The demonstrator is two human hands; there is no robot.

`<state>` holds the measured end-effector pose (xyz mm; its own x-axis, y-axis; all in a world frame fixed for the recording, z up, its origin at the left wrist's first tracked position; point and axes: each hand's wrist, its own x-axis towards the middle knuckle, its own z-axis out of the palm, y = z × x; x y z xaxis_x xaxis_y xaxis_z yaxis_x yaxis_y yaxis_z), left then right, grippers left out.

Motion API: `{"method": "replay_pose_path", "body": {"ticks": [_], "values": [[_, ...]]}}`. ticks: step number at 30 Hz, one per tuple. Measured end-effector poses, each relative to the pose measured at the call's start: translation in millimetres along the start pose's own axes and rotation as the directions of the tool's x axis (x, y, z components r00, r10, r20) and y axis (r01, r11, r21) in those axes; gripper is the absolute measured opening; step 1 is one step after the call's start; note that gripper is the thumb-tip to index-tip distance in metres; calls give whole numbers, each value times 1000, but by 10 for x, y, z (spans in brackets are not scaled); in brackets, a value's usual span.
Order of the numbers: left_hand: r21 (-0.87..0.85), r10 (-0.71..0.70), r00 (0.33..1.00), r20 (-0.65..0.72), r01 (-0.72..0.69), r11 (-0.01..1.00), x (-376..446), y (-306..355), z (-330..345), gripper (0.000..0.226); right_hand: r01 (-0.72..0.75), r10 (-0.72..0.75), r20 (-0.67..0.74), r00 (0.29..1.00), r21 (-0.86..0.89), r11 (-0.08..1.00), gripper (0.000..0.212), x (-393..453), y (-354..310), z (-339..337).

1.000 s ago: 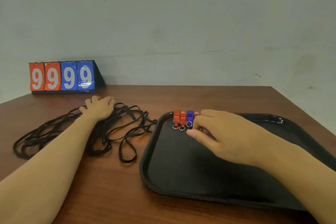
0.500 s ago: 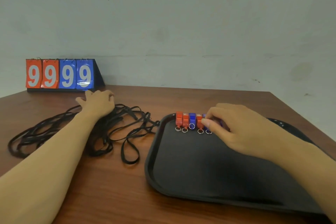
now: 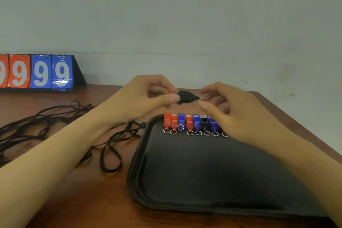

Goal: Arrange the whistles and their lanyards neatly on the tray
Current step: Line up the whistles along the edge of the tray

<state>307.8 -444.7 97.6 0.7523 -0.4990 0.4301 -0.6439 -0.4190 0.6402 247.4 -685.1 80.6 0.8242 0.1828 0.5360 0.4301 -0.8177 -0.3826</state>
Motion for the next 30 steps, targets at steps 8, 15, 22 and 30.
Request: {"method": "replay_pose_path", "body": {"ticks": [8, 15, 22, 30], "values": [[-72, 46, 994, 103, -39, 997, -88, -39, 251, 24, 77, -85, 52, 995, 133, 988, 41, -66, -69, 53], [-111, 52, 996, 77, -43, 993, -72, -71, 287, 21, 77, -85, 127, 988, 69, 995, 51, -48, -26, 61], [345, 43, 997, 57, -60, 937, -13, -281, -49, 18, -111, 131, 107, 985, -180, 977, 23, 24, 286, -170], [553, -120, 987, 108, 41, 832, -11, -642, -529, 21, -555, 547, 141, 825, 18, 832, 17, 58, 711, -308]]}}
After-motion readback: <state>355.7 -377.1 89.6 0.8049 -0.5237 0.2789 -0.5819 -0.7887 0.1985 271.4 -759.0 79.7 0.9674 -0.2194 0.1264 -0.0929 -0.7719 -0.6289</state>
